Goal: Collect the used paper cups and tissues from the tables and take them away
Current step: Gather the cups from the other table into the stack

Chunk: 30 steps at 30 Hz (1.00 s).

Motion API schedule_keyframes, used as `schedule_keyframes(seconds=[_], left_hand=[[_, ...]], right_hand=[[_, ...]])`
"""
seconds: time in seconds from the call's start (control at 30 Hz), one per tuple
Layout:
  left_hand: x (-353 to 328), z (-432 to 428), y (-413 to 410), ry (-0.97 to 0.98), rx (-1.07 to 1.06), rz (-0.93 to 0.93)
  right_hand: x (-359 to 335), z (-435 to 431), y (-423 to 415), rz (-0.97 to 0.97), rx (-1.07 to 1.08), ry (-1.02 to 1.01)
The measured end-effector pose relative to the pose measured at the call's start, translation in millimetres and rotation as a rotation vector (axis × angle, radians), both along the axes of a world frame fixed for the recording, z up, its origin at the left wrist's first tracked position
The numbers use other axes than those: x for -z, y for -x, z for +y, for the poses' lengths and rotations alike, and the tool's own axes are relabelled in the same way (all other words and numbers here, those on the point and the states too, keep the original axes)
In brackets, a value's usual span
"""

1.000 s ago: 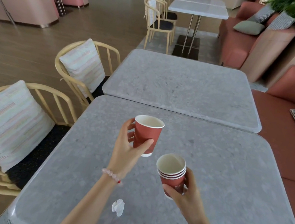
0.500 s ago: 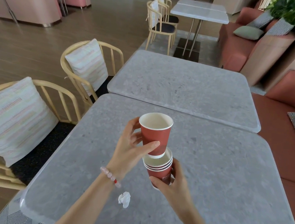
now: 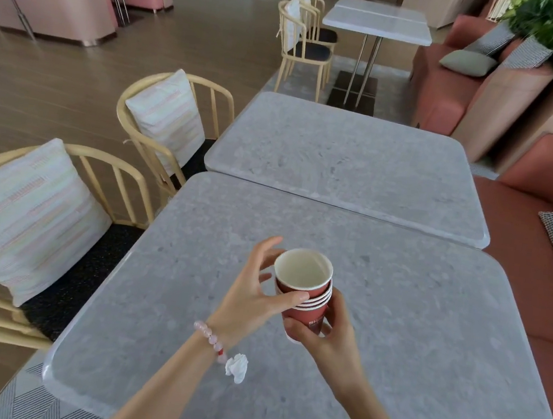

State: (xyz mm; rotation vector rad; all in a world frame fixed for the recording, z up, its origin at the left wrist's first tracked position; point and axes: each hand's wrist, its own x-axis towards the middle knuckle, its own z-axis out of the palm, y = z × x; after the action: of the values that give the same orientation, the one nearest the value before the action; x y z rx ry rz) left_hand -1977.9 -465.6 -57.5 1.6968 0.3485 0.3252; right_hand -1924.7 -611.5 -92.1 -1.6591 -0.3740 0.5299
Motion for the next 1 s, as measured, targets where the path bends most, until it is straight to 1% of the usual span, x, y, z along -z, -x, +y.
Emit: schedule_keyframes(seconds=[0.17, 0.23, 0.3, 0.43, 0.47, 0.53, 0.77, 0.87, 1.0], left_hand=[[-3.2, 7.4, 5.1, -0.114, 0.017, 0.005], [-2.4, 11.4, 6.6, -0.202, -0.004, -0.003], [-0.3, 16.5, 8.2, -0.351, -0.043, 0.002], [8.6, 25.9, 10.7, -0.819, -0.144, -0.003], [11.5, 27.5, 11.6, -0.903, -0.165, -0.007], [18.7, 30.2, 14.3, -0.998, -0.181, -0.01], [53.1, 30.7, 35.3, -1.131, -0.115, 0.03], [75.6, 25.2, 50.5, -1.134, -0.063, 0.096], [109.7, 15.1, 73.3, -1.152, 0.057, 0.2]], right_hand=[[-1.3, -2.2, -2.6, 0.007, 0.008, -0.009], [-1.9, -3.3, -5.0, 0.005, 0.025, -0.016], [-1.8, -5.5, -7.2, 0.003, 0.043, -0.009], [0.5, -13.8, -9.8, -0.001, 0.075, 0.003], [0.5, -16.2, -9.7, -0.004, 0.081, 0.006], [0.7, -20.1, -8.7, -0.013, 0.096, 0.017], [0.5, -29.5, -0.8, -0.015, 0.122, 0.004], [1.5, -34.2, 4.4, -0.01, 0.115, -0.001], [3.6, -39.7, 10.5, -0.029, 0.118, 0.025]])
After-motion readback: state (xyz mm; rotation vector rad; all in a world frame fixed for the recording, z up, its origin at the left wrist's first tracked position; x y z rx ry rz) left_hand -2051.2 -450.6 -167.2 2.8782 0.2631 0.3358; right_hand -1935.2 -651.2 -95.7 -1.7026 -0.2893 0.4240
